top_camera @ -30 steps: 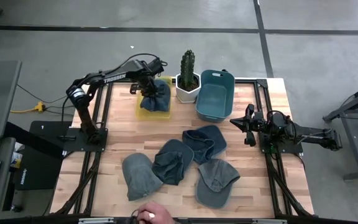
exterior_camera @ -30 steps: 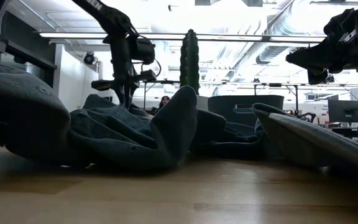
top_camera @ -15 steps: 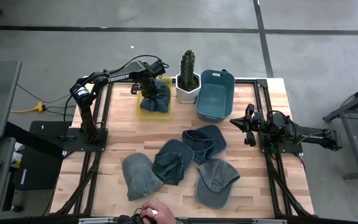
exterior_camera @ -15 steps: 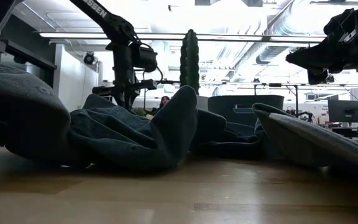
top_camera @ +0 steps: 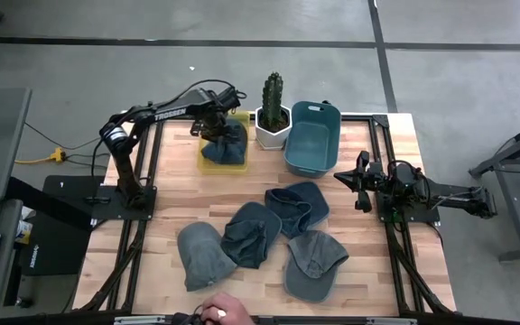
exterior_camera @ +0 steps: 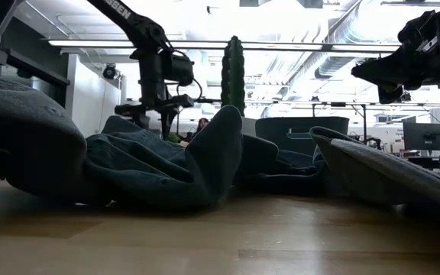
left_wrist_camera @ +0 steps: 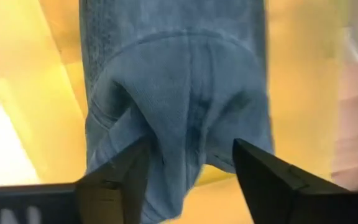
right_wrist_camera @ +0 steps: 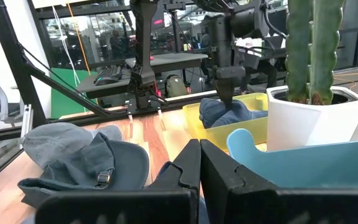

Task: Pick & Place hat
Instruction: Put the left blue cap into the yellow bin

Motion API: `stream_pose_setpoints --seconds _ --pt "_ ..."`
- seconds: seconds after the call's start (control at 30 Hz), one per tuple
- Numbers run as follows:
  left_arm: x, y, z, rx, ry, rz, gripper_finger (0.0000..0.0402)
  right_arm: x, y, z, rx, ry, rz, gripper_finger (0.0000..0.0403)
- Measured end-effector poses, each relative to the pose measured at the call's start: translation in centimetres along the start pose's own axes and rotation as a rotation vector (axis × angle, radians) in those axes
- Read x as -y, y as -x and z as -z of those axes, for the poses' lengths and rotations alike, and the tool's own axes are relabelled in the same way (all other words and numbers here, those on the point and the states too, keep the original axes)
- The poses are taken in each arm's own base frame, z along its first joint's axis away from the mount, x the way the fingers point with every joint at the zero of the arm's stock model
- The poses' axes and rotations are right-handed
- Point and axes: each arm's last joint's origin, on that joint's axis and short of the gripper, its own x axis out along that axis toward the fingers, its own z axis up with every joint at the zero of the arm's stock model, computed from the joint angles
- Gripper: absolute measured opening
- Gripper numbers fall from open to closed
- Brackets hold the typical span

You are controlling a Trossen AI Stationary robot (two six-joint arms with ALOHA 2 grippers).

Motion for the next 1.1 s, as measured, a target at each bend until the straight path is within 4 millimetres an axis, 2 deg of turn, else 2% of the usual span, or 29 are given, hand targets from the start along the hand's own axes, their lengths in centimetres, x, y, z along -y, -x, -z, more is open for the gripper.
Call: stream_pose_setpoints --seconds 0.13,0.27,0.43,0.63,1.0,1.1 --pt "-0.1 1.2 0.3 0.025 -0.001 0.019 0.0242 0.0 0.0 0.0 0.0 0.0 0.0 0.0001" --pt "0.1 2.6 1.0 0.039 -0.016 0.047 0.0244 0.0 0.0 0.0 0.0 0.0 0.0 0.0001" --pt "0.9 4.7 3.1 -0.003 -0.059 0.14 0.0237 0.0 0.0 0.0 0.0 0.0 0.0 0.0001" --pt "2.7 6.3 6.7 -0.082 -0.133 0.227 0.0236 0.0 0.0 0.0 0.0 0.0 0.0 0.0001" --pt "6.3 6.3 12.6 -0.218 -0.316 0.28 0.0236 0.0 0.0 0.0 0.0 0.0 0.0 0.0001" --pt "6.5 5.4 13.8 -0.209 -0.362 0.251 0.0236 0.0 0.0 0.0 0.0 0.0 0.0 0.0001"
